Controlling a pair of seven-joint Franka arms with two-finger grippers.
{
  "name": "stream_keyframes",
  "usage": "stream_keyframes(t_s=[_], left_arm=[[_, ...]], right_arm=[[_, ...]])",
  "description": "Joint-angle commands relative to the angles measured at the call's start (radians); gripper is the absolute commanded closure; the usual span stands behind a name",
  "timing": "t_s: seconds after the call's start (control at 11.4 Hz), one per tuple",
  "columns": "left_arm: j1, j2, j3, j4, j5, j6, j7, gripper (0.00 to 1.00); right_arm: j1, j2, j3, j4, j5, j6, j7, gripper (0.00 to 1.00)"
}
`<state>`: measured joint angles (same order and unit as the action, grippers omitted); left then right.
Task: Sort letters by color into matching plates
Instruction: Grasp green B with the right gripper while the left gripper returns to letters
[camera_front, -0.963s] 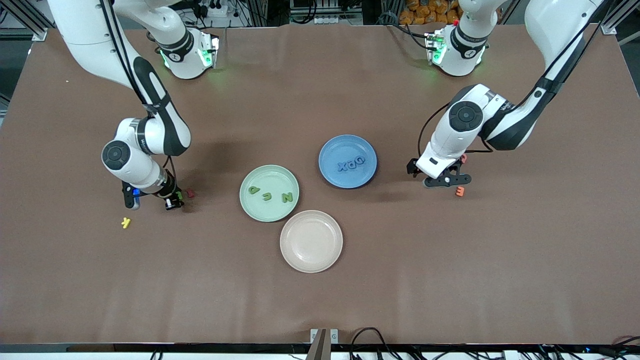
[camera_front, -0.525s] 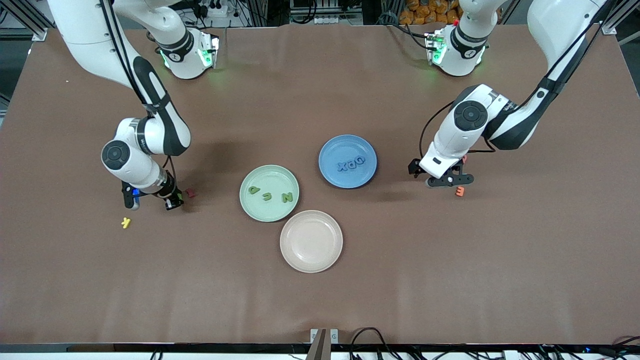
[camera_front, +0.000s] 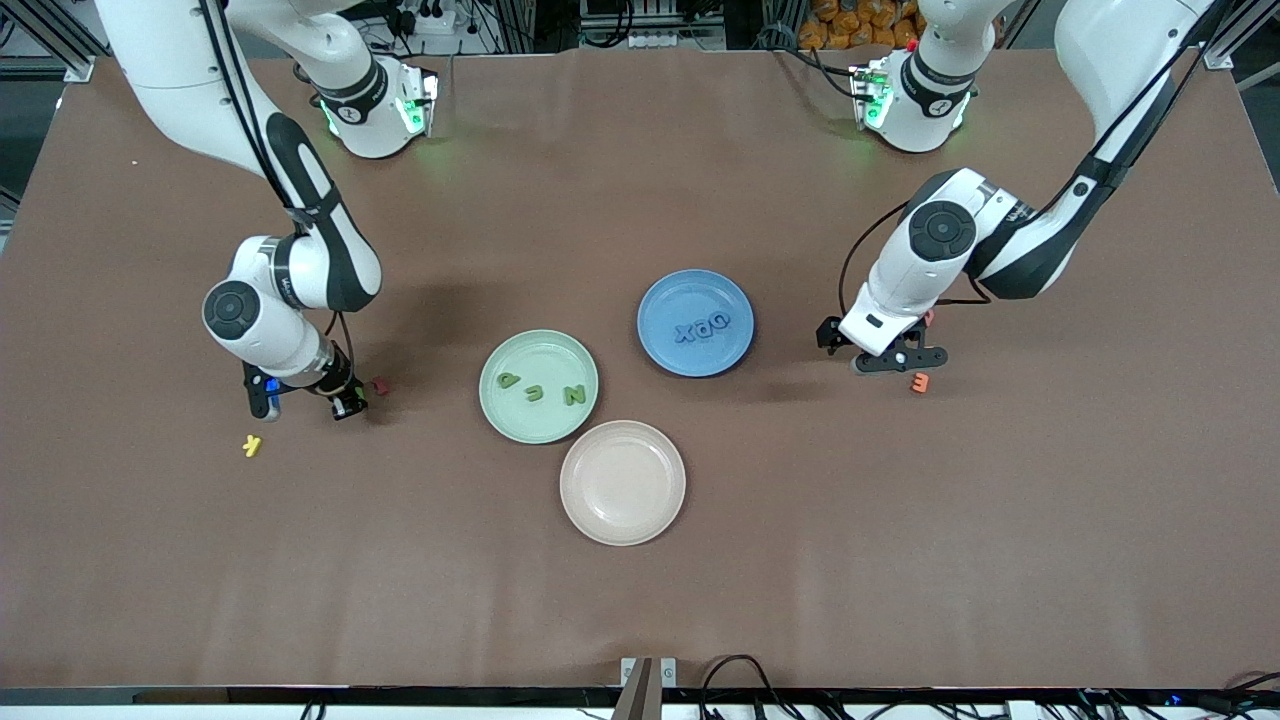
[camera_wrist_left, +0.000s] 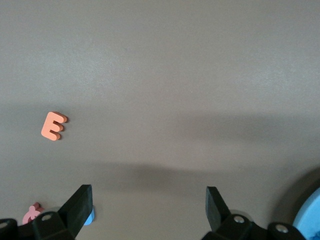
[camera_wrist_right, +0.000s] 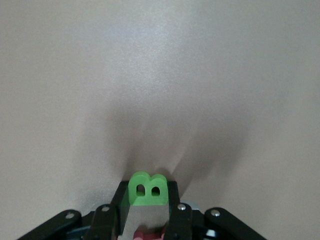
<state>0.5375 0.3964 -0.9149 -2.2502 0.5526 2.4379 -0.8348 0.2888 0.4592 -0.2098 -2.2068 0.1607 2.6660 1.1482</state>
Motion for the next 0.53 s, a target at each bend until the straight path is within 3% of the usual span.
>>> stream_keyframes(t_s=[0.0,0.18,0.44], left_arm=[[0.036,-0.013,-0.015,-0.025,0.013,0.018,0.011,0.00],[0.022,-0.013,0.029,-0.055,0.016,0.071,0.014,0.00],[-0.013,-0.025,0.100,-0.101,0.016,0.150,0.040,0.00]], right_arm=[[-0.008,-0.014,-0.002,0.019,0.008,-0.050,-0.112,0.73],[-0.013,-0.019,-0.002,0.076,0.008,-0.148,-0.216,0.80],[-0.030,-0.033,-0.007,0.119,0.011,-0.251,-0.340,0.80]])
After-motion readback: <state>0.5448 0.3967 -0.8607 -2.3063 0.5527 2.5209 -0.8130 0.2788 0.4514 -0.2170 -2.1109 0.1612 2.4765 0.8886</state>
